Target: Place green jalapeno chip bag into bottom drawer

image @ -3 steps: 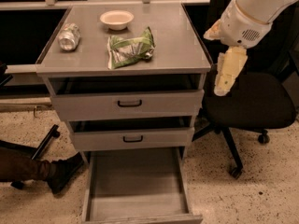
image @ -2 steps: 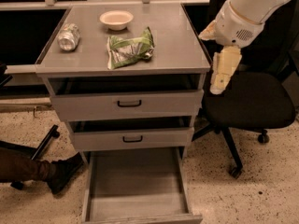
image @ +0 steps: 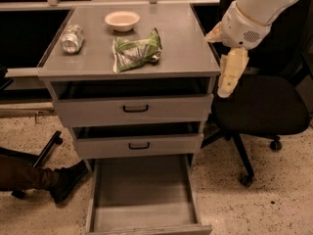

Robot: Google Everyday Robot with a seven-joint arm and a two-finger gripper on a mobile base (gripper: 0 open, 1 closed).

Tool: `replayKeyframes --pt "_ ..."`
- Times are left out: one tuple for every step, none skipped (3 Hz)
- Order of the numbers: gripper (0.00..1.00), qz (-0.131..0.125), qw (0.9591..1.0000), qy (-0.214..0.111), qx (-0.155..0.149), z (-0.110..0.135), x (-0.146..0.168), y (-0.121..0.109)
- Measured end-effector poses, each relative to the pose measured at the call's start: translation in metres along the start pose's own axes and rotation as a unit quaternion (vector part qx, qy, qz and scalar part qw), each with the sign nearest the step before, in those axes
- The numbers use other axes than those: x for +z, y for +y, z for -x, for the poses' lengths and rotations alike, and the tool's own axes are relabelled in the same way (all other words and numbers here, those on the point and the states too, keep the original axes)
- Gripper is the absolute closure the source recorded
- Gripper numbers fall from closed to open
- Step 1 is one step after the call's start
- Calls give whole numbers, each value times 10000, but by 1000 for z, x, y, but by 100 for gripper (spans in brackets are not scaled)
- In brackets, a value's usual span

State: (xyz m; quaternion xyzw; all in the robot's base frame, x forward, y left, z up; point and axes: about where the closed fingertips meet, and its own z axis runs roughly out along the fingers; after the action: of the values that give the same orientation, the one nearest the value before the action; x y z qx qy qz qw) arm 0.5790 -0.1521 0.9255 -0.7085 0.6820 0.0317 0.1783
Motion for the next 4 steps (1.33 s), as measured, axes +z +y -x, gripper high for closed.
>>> replayKeyframes --pt "0 23 9994 -177 -307 22 14 -25" --pt "0 -192 9985 -309 -403 36 9 -46" --pt "0 -198 9984 -324 -423 37 13 -49" --pt "0 -146 9968 -522 -579 43 35 -73"
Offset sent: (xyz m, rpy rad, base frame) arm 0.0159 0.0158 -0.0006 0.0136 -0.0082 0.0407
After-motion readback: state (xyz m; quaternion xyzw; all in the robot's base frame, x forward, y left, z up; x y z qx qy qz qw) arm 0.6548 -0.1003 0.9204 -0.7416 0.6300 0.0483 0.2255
